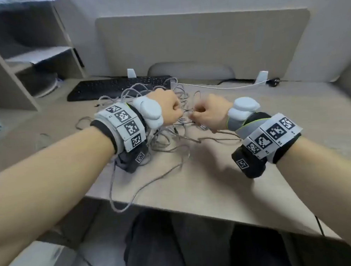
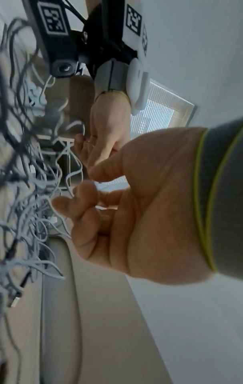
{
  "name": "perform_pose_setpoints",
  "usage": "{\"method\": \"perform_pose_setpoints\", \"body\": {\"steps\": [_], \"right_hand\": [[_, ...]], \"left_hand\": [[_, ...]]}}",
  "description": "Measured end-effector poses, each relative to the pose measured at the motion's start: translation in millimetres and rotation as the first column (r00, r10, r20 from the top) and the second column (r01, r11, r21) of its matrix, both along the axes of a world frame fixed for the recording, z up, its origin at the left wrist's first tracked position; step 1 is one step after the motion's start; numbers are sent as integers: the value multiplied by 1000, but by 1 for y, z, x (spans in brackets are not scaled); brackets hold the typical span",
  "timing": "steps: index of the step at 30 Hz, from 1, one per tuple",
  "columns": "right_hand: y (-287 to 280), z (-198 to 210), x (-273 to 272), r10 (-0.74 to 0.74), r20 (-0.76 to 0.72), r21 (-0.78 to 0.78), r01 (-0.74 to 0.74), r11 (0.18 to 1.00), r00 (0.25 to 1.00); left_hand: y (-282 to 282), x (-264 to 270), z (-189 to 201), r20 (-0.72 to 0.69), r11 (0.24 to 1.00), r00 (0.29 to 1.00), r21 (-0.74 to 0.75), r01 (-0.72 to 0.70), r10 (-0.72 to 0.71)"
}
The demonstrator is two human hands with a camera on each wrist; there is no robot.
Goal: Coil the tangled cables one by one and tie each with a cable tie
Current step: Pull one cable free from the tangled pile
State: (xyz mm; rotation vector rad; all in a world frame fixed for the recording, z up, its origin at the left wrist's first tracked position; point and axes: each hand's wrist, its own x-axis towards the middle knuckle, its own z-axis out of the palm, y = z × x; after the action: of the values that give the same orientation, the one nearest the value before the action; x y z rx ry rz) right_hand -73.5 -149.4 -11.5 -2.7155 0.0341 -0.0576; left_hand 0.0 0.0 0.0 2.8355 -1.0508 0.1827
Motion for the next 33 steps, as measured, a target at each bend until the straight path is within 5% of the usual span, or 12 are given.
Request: {"method": "perform_pose_setpoints", "body": {"steps": [8, 16, 23, 33], "right_hand": [[18, -7, -66, 40, -160, 31, -35, 999, 986], [16, -3, -75, 85, -192, -7, -88, 996, 978], [-17, -6, -72, 1, -233, -73, -18, 997, 973], [-73, -22, -54, -186, -323, -175, 135, 975, 928]], "left_hand": [[23, -59, 13, 71, 999, 997, 16, -44, 43], [20, -93, -22, 49, 961, 998, 274, -38, 25], [19, -67, -60, 52, 901, 998, 431, -39, 18], [71, 17, -59, 136, 823, 967, 508, -254, 214]]}}
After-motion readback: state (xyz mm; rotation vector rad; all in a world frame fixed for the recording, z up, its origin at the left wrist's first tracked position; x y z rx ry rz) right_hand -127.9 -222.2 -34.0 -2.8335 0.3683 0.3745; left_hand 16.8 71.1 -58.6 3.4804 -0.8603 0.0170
